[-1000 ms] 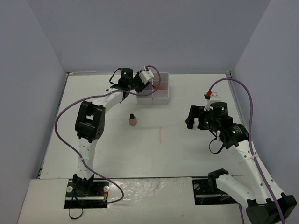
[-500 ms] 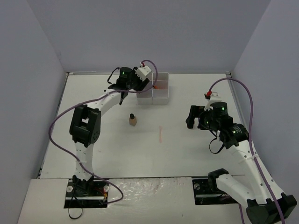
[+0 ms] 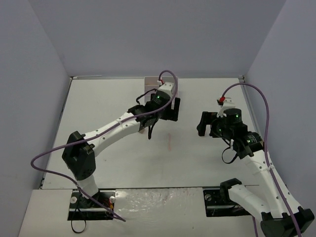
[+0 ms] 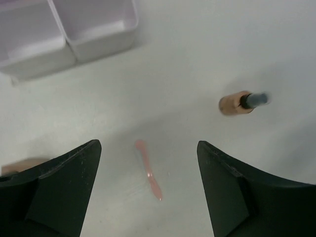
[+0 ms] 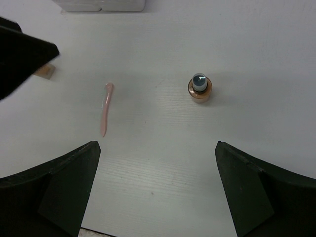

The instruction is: Organize the makeup

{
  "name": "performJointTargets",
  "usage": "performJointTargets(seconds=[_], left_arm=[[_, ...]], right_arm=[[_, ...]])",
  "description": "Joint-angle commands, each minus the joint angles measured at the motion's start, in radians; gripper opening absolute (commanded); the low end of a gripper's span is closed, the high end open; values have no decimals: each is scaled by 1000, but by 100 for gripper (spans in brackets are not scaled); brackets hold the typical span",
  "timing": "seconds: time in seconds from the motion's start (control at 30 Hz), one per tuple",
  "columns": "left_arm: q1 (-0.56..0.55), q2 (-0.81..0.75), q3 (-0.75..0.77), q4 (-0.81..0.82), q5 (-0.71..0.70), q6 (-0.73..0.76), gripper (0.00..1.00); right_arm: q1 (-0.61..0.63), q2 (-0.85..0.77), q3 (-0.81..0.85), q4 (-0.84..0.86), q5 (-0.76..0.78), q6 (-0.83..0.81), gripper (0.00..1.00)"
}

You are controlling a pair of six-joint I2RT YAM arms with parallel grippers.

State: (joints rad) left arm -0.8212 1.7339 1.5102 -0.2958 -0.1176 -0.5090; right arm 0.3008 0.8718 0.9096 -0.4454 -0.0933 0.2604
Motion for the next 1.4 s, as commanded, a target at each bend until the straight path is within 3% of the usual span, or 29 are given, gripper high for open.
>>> performJointTargets(seconds=[0.0,0.2,0.63,0.83,0.97,1.1,1.37], left_arm=[[-7,69,28,-171,-28,-252,76],[-18,174,68,-194,54,-277,74],[-18,330,116,-214,122,-279,52],[-19,350,116,-251,128,-252,37],[-18,349,129,-278,92,-217,14],[-18,340,132,-288,65,-181,1],[-13,257,187,-290,11,29,0]], right_arm=[[-5,-33,12,50,9,-1,100],[-5,-61,7,48,-1,-1,100],[-5,-87,-3,43,-11,5,100],[-5,-77,-2,45,-4,3,100],[-5,-65,-2,45,0,3,100],[-4,-54,-1,45,3,1,100],[-5,-46,2,45,10,3,100]])
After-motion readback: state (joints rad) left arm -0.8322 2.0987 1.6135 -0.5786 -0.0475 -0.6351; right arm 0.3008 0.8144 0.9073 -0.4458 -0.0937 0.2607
